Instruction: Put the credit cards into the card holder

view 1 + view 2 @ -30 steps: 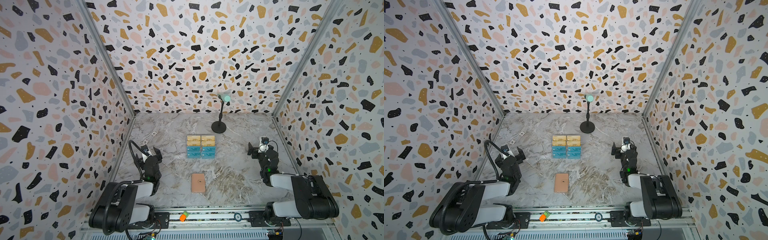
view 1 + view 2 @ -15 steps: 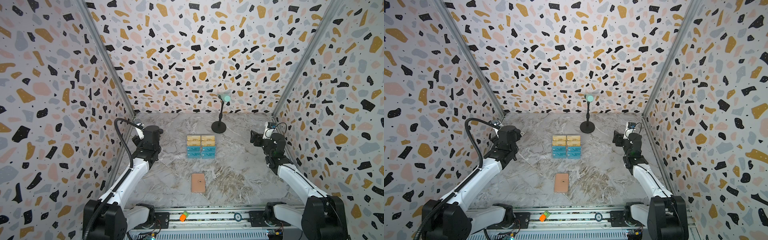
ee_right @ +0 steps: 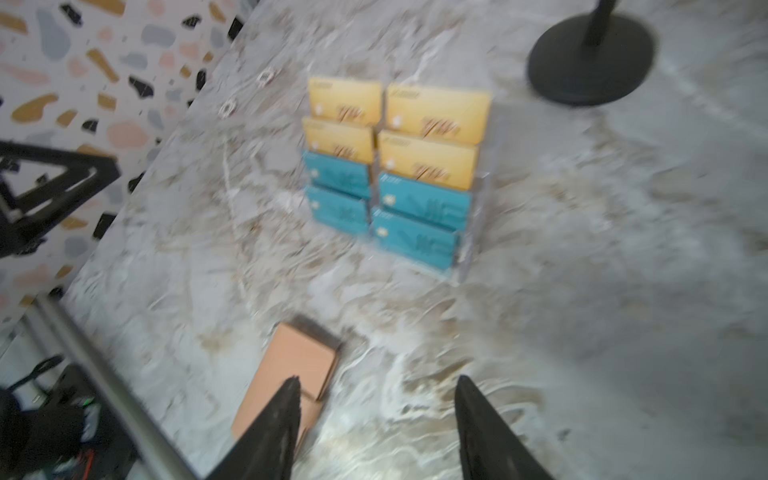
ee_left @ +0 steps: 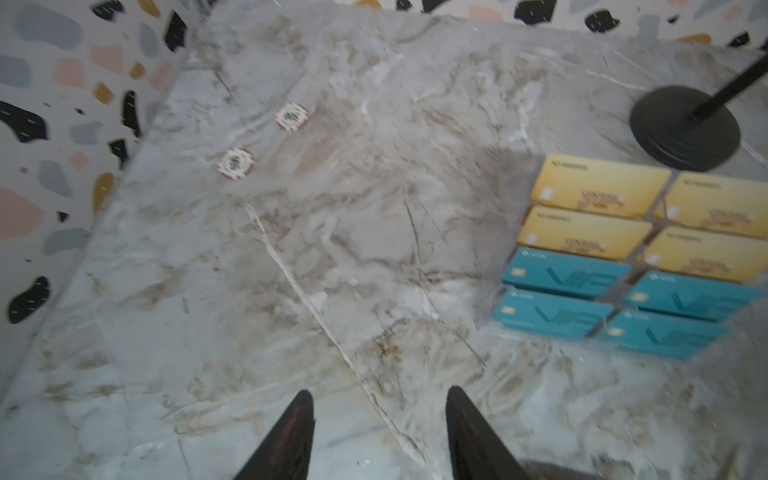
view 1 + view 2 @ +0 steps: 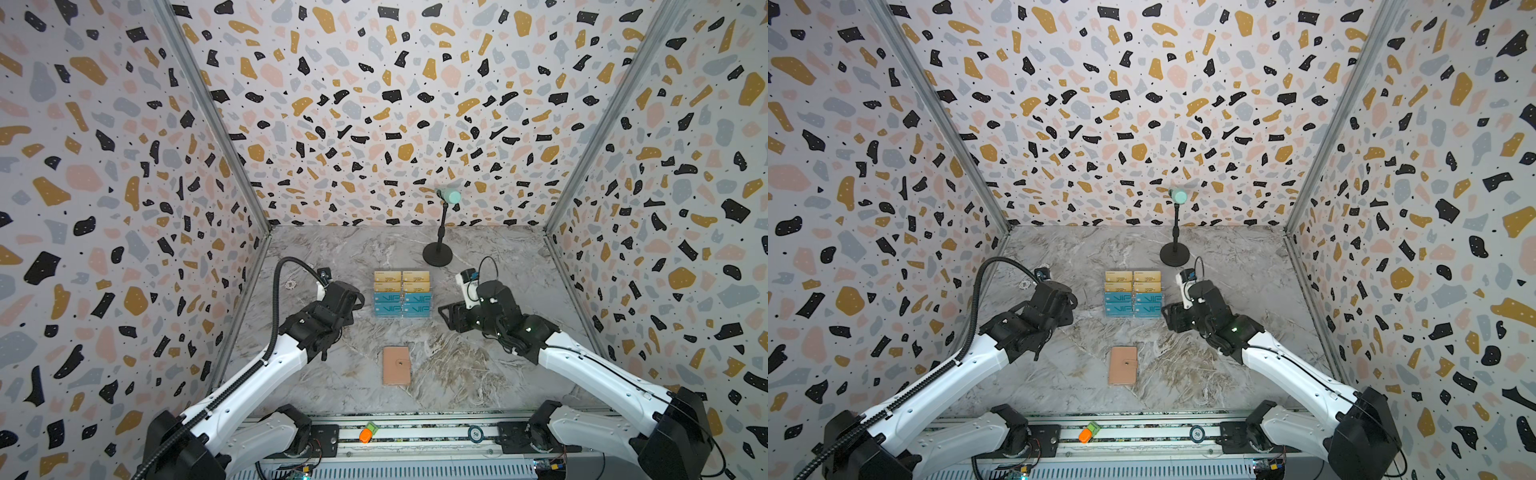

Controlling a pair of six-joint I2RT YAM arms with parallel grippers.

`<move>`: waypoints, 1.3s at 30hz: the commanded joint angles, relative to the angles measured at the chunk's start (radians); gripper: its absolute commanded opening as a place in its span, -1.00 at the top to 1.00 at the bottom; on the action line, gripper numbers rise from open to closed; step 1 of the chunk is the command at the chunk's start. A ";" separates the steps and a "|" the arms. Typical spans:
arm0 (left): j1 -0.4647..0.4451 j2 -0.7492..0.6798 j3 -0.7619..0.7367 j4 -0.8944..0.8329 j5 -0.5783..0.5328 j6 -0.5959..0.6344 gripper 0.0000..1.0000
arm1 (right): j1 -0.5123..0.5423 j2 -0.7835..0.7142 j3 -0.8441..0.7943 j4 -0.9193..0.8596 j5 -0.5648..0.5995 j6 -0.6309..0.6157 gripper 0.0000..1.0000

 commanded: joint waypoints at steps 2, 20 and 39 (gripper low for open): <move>-0.025 -0.038 -0.078 -0.037 0.275 -0.025 -0.02 | 0.144 0.132 0.030 -0.079 -0.029 0.184 0.05; -0.103 0.079 -0.269 0.311 0.627 -0.150 0.04 | 0.224 0.452 0.025 0.152 -0.157 0.236 0.29; -0.140 0.205 -0.379 0.529 0.685 -0.229 -0.01 | 0.168 0.510 -0.075 0.164 -0.168 0.227 0.48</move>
